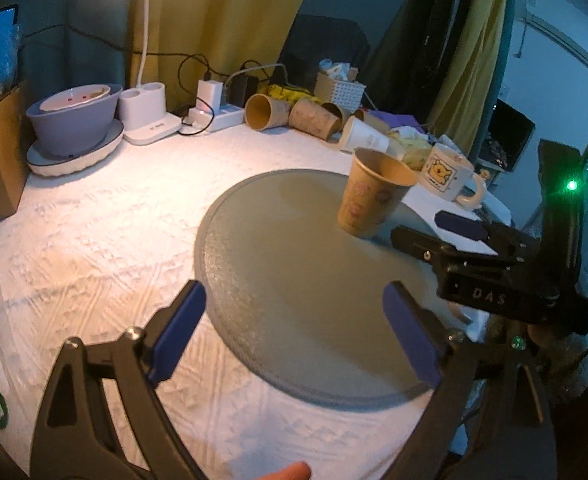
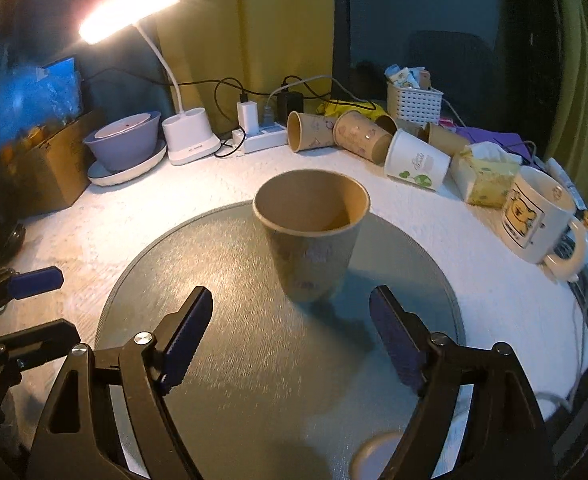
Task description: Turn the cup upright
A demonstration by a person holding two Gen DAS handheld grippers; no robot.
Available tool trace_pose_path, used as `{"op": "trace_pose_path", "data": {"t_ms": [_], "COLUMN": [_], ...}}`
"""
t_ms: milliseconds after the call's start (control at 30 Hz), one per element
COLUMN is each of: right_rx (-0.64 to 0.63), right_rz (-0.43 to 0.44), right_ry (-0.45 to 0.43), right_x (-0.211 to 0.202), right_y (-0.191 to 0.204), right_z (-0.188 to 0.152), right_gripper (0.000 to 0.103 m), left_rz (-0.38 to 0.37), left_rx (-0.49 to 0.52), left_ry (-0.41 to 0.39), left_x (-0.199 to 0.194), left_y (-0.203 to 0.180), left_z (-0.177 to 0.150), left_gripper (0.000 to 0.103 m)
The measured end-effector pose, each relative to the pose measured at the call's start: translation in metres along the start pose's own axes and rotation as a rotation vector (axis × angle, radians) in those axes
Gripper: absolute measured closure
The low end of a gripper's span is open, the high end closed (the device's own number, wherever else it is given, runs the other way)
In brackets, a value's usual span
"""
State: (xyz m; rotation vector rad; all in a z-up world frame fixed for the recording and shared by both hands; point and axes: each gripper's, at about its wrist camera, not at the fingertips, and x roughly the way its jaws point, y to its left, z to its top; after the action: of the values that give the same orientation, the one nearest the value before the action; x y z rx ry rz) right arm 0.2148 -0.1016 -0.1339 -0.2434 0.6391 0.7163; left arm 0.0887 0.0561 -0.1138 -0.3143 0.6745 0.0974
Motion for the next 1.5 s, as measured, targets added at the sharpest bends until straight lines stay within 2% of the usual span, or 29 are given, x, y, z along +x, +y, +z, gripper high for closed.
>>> {"op": "trace_pose_path", "data": {"t_ms": [233, 500, 800, 1200, 1500], "right_rx": [0.027, 0.072, 0.09, 0.05, 0.046], "right_rz": [-0.016, -0.039, -0.123, -0.146, -0.174], "right_ry": [0.0, -0.01, -0.098, -0.208, -0.277], "right_x": [-0.032, -0.075, -0.134, -0.187, -0.22], "right_y": [0.006, 0.012, 0.022, 0.046, 0.051], "right_z": [-0.014, -0.027, -0.028, -0.022, -0.019], "right_gripper": [0.02, 0.02, 0.02, 0.02, 0.02], "left_rz": [0.003, -0.031, -0.042, -0.027, -0.025], "left_rx": [0.031, 0.078, 0.113, 0.149, 0.159], "left_ry": [-0.056, -0.14, -0.225, -0.335, -0.377], "left_x": [-0.025, -0.058, -0.1, -0.145, -0.166], "left_y": [-0.011, -0.031, -0.044, -0.054, -0.058], "left_z": [-0.005, -0.006, 0.003, 0.02, 0.026], "left_gripper": [0.012, 0.012, 0.012, 0.012, 0.012]}}
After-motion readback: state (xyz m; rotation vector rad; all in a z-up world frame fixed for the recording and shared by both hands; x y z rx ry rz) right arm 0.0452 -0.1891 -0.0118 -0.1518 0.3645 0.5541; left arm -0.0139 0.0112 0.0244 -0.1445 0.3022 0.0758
